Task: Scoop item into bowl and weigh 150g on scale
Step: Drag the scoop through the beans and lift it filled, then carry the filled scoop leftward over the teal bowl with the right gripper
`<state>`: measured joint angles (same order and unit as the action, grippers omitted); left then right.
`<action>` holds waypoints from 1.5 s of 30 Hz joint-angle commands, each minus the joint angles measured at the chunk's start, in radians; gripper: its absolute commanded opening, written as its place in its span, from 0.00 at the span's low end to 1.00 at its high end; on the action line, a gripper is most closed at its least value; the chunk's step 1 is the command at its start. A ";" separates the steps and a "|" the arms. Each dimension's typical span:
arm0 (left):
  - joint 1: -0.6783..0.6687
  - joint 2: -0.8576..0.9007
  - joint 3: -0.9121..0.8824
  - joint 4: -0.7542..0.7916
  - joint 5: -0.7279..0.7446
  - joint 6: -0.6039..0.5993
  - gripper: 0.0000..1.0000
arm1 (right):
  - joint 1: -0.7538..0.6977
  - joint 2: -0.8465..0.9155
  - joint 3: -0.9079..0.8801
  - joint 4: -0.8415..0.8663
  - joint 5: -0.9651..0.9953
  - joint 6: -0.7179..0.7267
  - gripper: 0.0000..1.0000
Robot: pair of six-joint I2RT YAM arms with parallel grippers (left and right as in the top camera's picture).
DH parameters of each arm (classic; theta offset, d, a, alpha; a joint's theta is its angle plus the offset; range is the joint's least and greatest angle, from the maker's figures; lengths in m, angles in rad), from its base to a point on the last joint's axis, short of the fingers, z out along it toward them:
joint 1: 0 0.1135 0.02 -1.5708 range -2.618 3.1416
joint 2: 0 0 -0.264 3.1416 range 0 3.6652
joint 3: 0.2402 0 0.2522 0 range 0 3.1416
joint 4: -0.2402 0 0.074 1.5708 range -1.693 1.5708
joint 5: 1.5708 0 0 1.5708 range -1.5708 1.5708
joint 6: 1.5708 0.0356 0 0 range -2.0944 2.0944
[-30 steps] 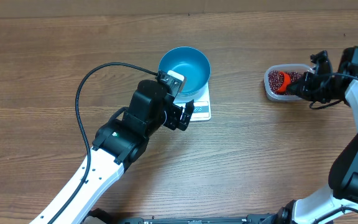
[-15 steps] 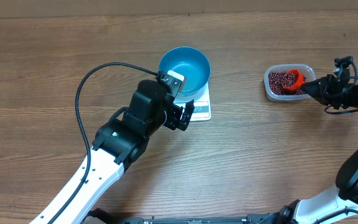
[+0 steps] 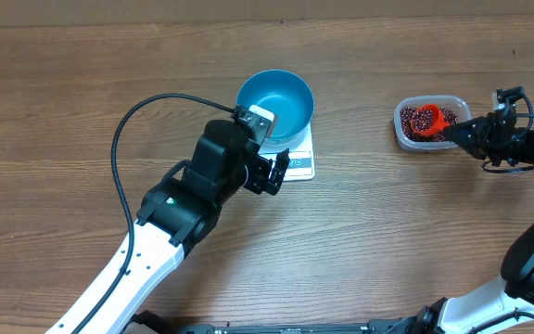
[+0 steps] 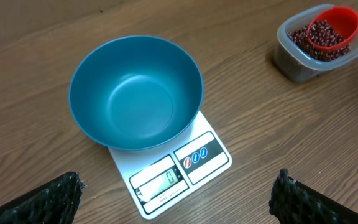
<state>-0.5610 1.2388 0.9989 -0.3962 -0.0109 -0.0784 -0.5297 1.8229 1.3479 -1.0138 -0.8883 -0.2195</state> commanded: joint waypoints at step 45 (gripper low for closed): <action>0.004 -0.065 -0.008 -0.007 0.012 -0.015 0.99 | 0.459 -0.061 0.061 0.142 -0.295 0.050 0.04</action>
<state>-0.5610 1.1889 0.9989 -0.4034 -0.0105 -0.0784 -0.1184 1.7981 1.3766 -0.9028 -1.1522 -0.1818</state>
